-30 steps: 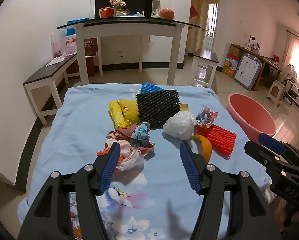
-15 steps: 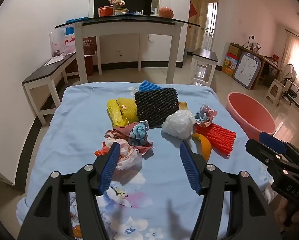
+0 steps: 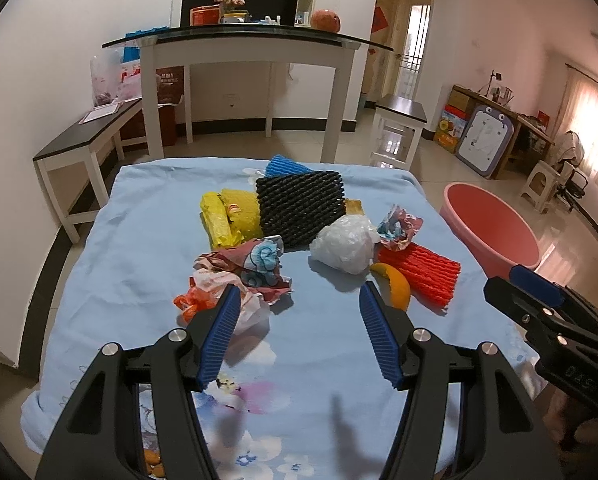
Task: Collect trash
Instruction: 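Move both tools toward the orange peel and red foam net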
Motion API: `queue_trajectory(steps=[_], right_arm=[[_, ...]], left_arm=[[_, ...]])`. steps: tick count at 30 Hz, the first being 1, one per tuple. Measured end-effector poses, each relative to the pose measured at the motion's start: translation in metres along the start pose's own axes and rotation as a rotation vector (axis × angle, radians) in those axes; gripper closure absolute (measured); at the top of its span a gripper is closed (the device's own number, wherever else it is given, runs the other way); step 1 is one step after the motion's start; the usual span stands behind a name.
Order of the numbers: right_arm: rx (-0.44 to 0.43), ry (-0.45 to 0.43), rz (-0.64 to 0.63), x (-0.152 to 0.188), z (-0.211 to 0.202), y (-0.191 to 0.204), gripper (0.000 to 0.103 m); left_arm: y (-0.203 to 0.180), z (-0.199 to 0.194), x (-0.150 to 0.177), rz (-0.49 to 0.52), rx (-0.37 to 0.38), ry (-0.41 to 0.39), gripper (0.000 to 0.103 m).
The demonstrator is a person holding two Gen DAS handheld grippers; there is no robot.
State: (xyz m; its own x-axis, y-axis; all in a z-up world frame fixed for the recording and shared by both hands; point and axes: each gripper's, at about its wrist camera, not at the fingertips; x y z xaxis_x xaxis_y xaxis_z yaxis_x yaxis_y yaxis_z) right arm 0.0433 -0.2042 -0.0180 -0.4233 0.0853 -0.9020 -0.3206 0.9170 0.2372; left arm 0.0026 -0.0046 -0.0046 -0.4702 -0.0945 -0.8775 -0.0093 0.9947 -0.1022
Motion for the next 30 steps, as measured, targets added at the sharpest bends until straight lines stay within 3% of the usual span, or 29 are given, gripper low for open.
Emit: queue_trajectory(steps=[30], right_arm=[[0.007,0.009,0.038,0.007,0.0,-0.005,0.041]], left_arm=[[-0.019,0.005,0.002,0.031,0.066,0.009,0.041]])
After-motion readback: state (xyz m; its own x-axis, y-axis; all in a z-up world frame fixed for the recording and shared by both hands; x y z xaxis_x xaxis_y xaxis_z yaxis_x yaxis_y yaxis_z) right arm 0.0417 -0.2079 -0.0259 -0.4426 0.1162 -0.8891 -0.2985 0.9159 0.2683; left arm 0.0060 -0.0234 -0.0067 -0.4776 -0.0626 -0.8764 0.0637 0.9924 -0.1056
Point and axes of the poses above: each gripper's, at about its wrist camera, not at the fingertips, and z roughly the way its jaws point, y to its left, x to its underside, and after that the axes turned 12 degrees about -y, right-handed
